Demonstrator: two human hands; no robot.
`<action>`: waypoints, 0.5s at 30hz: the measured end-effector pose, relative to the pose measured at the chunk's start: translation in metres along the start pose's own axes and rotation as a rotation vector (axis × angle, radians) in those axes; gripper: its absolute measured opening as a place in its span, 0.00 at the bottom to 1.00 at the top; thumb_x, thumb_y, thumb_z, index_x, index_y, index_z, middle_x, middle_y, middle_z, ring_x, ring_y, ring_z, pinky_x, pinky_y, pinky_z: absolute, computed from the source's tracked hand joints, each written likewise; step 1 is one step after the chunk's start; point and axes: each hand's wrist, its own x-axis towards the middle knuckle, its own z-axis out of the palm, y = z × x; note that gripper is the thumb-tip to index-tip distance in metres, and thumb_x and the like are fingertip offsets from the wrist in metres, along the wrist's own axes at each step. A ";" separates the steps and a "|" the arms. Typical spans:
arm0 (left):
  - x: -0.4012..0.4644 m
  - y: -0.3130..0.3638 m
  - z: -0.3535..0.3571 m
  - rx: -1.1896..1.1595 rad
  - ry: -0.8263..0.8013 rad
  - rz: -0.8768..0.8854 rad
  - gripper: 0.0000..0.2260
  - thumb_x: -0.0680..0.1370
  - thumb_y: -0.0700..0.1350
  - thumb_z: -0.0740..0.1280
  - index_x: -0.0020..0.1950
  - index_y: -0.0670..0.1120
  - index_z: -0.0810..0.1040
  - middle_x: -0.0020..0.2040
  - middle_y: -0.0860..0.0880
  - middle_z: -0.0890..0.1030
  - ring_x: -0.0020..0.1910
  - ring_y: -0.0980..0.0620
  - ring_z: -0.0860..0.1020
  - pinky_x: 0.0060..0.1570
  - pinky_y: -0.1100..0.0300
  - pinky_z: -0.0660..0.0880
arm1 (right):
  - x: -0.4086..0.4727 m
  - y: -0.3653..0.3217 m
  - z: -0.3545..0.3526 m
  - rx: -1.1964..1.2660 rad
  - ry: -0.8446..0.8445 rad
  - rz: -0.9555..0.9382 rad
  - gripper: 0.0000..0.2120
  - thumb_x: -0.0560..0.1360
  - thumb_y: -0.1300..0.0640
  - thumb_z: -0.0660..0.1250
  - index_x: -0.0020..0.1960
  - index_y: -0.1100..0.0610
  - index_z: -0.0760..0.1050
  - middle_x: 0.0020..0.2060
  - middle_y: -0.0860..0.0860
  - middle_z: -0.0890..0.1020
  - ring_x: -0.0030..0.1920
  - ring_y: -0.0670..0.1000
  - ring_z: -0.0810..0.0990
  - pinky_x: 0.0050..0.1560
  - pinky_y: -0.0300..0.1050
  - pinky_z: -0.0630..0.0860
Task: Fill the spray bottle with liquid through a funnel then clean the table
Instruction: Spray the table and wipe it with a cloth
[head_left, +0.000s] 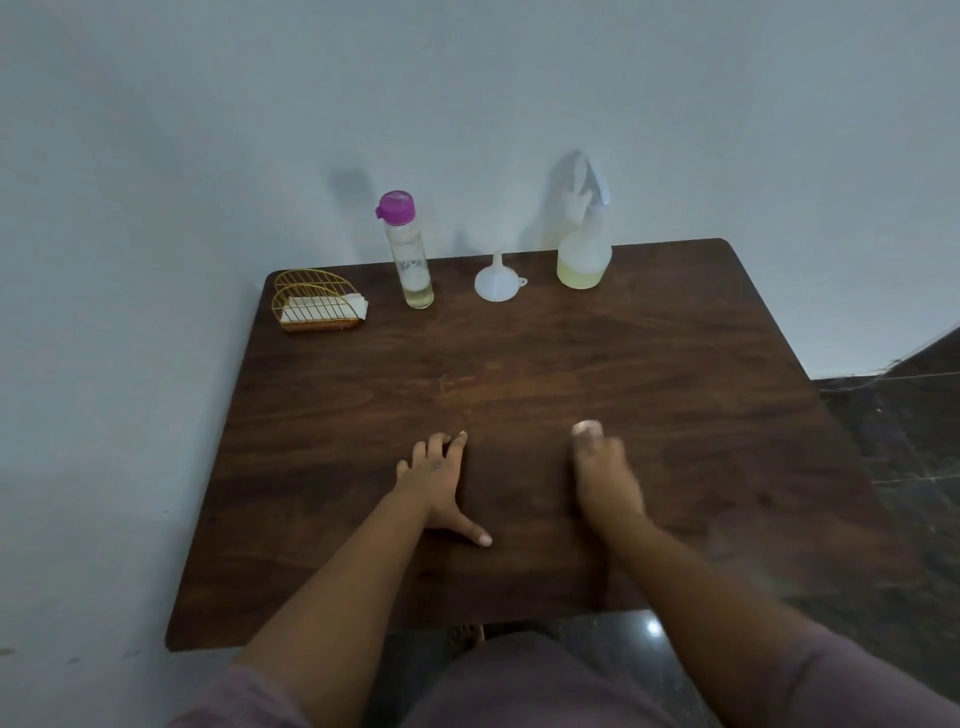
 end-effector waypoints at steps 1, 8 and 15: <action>0.002 0.000 -0.002 -0.019 0.019 0.002 0.67 0.55 0.70 0.77 0.79 0.51 0.38 0.78 0.46 0.46 0.76 0.41 0.49 0.74 0.41 0.55 | 0.014 0.016 -0.009 0.051 0.138 0.161 0.23 0.82 0.61 0.47 0.76 0.63 0.52 0.74 0.62 0.59 0.70 0.63 0.62 0.67 0.56 0.67; 0.012 -0.005 -0.007 -0.051 0.100 -0.020 0.64 0.59 0.60 0.81 0.80 0.47 0.41 0.78 0.47 0.50 0.75 0.43 0.54 0.72 0.44 0.61 | 0.007 -0.076 0.022 0.119 -0.088 -0.328 0.23 0.81 0.53 0.51 0.76 0.53 0.58 0.74 0.56 0.63 0.74 0.57 0.62 0.72 0.50 0.61; 0.028 -0.033 -0.023 -0.056 0.132 -0.091 0.63 0.60 0.59 0.81 0.80 0.47 0.41 0.80 0.49 0.46 0.79 0.44 0.48 0.74 0.45 0.56 | 0.069 -0.046 -0.001 0.204 -0.066 -0.149 0.26 0.81 0.55 0.35 0.78 0.56 0.42 0.75 0.47 0.39 0.77 0.49 0.41 0.75 0.42 0.43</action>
